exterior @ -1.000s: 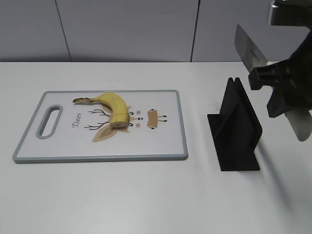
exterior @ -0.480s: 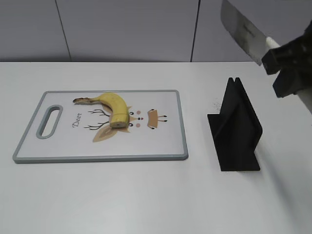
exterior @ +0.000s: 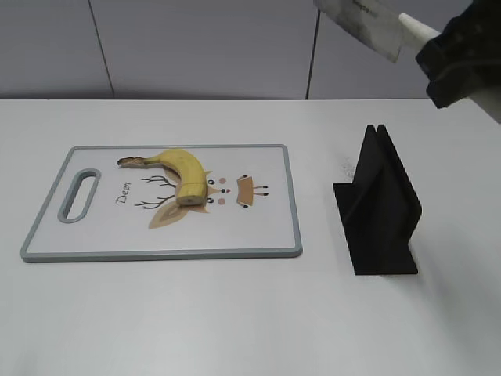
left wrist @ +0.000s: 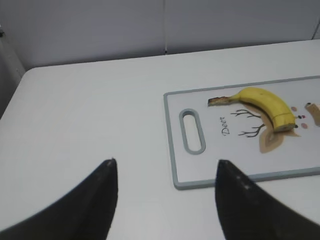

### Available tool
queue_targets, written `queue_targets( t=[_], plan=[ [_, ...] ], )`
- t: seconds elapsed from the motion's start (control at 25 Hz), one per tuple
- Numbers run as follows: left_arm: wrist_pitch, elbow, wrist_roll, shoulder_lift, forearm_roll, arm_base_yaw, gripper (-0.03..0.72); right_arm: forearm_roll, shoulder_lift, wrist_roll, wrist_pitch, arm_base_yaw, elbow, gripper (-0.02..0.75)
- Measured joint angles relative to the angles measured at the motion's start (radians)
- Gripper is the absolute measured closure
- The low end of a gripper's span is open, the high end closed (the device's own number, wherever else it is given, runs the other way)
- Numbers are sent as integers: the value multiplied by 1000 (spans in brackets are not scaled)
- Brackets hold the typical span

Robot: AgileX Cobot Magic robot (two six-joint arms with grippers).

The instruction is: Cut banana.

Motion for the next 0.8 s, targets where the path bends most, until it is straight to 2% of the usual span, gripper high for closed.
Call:
queue_targets(
  t=[0.4, 0.64, 0.8],
  plan=[
    [-126, -141, 310, 345, -209, 0, 97, -1, 155, -235, 11, 0, -182, 566],
    [-55, -290, 550, 551, -314, -5, 97, 2, 224, -381, -21, 0, -202, 566],
    [2, -388, 677, 672, -333, -47, 97, 60, 262, -553, -30, 0, -203, 566]
  ],
)
